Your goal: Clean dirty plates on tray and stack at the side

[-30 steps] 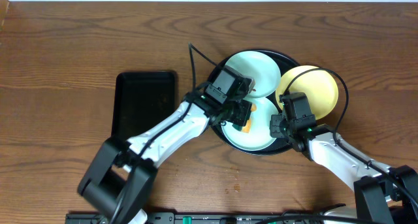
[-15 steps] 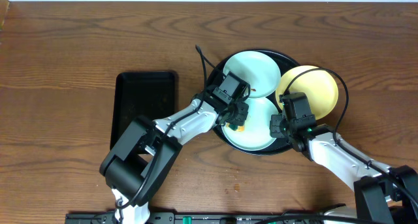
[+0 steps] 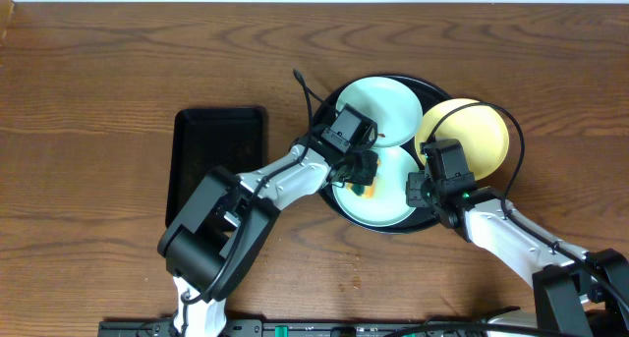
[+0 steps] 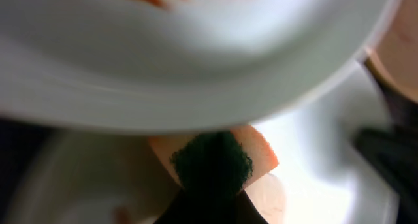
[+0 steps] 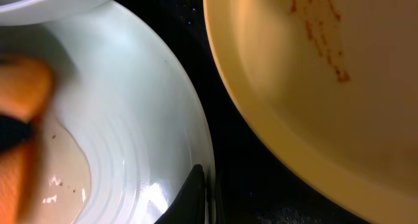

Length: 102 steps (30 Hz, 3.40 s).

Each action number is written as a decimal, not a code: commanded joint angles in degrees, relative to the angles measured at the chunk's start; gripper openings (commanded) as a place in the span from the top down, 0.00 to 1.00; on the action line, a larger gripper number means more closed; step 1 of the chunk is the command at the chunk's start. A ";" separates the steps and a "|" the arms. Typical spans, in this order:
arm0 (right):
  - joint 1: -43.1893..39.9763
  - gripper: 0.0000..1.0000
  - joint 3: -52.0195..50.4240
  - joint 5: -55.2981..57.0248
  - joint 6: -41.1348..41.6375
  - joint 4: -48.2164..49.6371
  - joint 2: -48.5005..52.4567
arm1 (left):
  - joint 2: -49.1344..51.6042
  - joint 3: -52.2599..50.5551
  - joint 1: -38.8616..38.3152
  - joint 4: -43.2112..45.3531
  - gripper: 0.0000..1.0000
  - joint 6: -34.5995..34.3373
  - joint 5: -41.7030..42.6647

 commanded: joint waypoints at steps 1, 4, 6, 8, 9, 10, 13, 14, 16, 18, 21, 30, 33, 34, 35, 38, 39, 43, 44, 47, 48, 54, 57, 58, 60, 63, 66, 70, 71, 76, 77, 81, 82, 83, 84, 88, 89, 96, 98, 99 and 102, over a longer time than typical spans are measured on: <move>0.24 0.97 -0.59 -0.24 -0.50 -0.74 0.87 | 4.55 -2.03 -1.11 -2.12 0.93 -2.78 13.29; 0.24 0.98 -0.61 -0.24 -0.50 -0.76 0.87 | 2.54 -0.74 -0.85 -2.38 0.93 -3.67 14.32; 0.24 0.97 -0.61 -0.24 -0.50 -0.79 0.87 | -0.02 0.20 -0.79 -2.08 0.93 -4.02 14.23; 0.24 0.97 -0.59 -0.24 -0.50 -0.79 0.87 | -3.23 1.14 -0.83 -2.14 0.93 -4.00 13.22; 0.24 0.98 -0.61 -0.24 -0.50 -0.76 0.87 | -4.85 1.29 -0.92 -2.12 0.93 -4.00 12.17; 0.24 0.97 -0.61 -0.24 -0.50 -0.79 0.87 | -7.02 1.31 -0.98 -2.32 0.92 -4.00 10.05; 0.24 0.97 -0.59 -0.24 -0.50 -0.79 0.87 | -10.71 1.31 -1.01 -4.59 0.92 -3.89 2.64; 0.24 0.97 -0.61 -0.24 -0.50 -0.81 0.87 | -11.39 1.31 -1.01 -5.55 0.92 -3.54 0.22; 0.24 0.97 -0.59 -0.24 -0.50 -0.81 0.87 | -11.58 1.29 -1.01 -8.98 0.92 -3.37 -5.29; 0.24 0.98 -0.61 -0.24 -0.50 -0.81 0.87 | -10.78 1.29 -1.01 -11.32 0.93 -3.91 -7.50; 0.24 0.98 -0.61 -0.24 -0.50 -0.79 0.87 | -9.31 1.27 -1.01 -12.87 0.93 -5.66 -9.27; 0.24 0.98 -0.61 -0.24 -0.50 -0.81 0.87 | -4.22 1.27 -1.01 -11.80 0.93 -7.87 -12.85; 0.24 0.98 -0.61 -0.24 -0.50 -0.81 0.87 | -1.64 1.27 -1.01 -10.03 0.93 -8.00 -13.81; 0.24 0.98 -0.59 -0.24 -0.50 -0.81 0.87 | -1.09 1.27 -1.01 -9.99 0.93 -8.92 -15.43; 0.24 0.98 -0.61 -0.26 -0.48 -0.83 0.87 | -0.63 1.27 -1.01 -10.01 0.93 -9.84 -16.41; 0.24 0.98 -0.61 -0.24 -0.50 -0.81 0.87 | 0.72 1.27 -1.03 -10.01 0.93 -11.93 -15.02; 0.24 0.98 -0.59 -0.24 -0.50 -0.81 0.87 | 1.09 1.27 -1.03 -9.99 0.93 -11.96 -13.60; 0.24 0.98 -0.59 -0.24 -0.50 -0.81 0.87 | 2.51 1.27 -1.01 -10.32 0.93 -11.96 -7.85; 0.24 0.98 -0.61 -0.24 -0.50 -0.79 0.87 | 2.73 1.27 -1.03 -10.32 0.93 -11.96 -6.14; 0.24 0.98 -0.61 -0.24 -0.50 -0.81 0.87 | 2.93 1.27 -1.01 -10.27 0.93 -11.93 0.83; 0.24 0.98 -0.59 -0.24 -0.50 -0.81 0.87 | 2.91 1.29 -1.01 -10.27 0.93 -11.93 2.67; 0.24 0.98 -0.61 -0.24 -0.50 -0.79 0.87 | 1.62 3.72 0.39 -10.29 0.93 -12.90 17.00; 0.24 0.98 -0.61 -0.24 -0.50 -0.85 0.87 | -2.19 5.70 1.40 -10.27 0.92 -13.44 17.70; 0.24 0.98 -0.61 -0.24 -0.50 -0.87 0.87 | -3.96 6.23 1.73 -10.25 0.93 -13.42 17.40; 0.24 0.97 -0.61 -0.24 -0.50 -0.92 0.87 | -7.58 6.73 2.32 -10.29 0.93 -13.40 15.96; 0.24 0.97 -0.61 -0.24 -0.50 -0.92 0.87 | -13.05 6.73 3.34 -12.17 0.93 -12.61 12.20; 0.24 0.97 -0.61 -0.28 -0.48 -0.92 0.87 | -17.22 6.73 4.33 -16.63 0.93 -10.75 5.20; 0.24 0.96 -0.59 -0.50 -0.48 -0.81 0.87 | -18.60 6.64 4.48 -20.98 0.93 -9.75 0.50; 0.24 0.97 -0.61 -0.68 -0.48 -0.81 0.87 | -18.32 6.47 4.24 -21.24 0.93 -9.79 0.50; 0.24 0.96 -0.59 -0.68 -0.50 -0.85 0.87 | -16.02 5.95 1.16 -20.35 0.92 -9.79 -1.36; 0.24 0.96 -0.59 -0.68 -0.48 -0.87 0.87 | -15.41 5.95 0.37 -19.87 0.93 -10.29 -2.29; 0.24 0.96 -0.61 -0.68 -0.48 -0.83 0.87 | -12.41 5.95 -3.43 -18.56 0.93 -18.08 -6.47; 0.24 0.97 -0.59 -0.70 -0.48 -0.83 0.87 | -11.30 5.95 -4.63 -18.38 0.92 -19.34 -7.85; 0.24 0.97 -0.59 -0.68 -0.50 -0.83 0.87 | -10.78 5.95 -5.16 -18.38 0.93 -19.80 -8.63; 0.24 0.96 -0.59 -0.70 -0.48 -0.83 0.87 | -9.94 5.95 -5.84 -18.45 0.93 -20.74 -10.34; 0.24 0.96 -0.61 -0.70 -0.48 -0.83 0.87 | -7.10 5.95 -6.86 -18.40 0.92 -23.23 -15.45; 0.24 0.97 -0.61 -0.70 -0.48 -0.83 0.87 | -6.71 5.95 -6.84 -18.32 0.92 -23.67 -15.69; 0.24 0.97 -0.59 -1.44 -0.50 -0.83 0.87 | -2.43 5.95 -4.83 -14.91 0.93 -26.99 -15.76; 0.24 0.97 -0.61 -1.53 -0.50 -0.83 0.87 | -1.68 5.95 -4.46 -14.95 0.93 -27.56 -15.80; 0.24 0.97 -0.61 -1.53 -0.50 -0.83 0.87 | -1.36 5.95 -4.15 -15.21 0.93 -28.59 -15.80; 0.24 0.97 -0.61 -1.53 -0.50 -0.83 0.87 | -0.17 5.95 -3.34 -15.32 0.92 -30.86 -15.78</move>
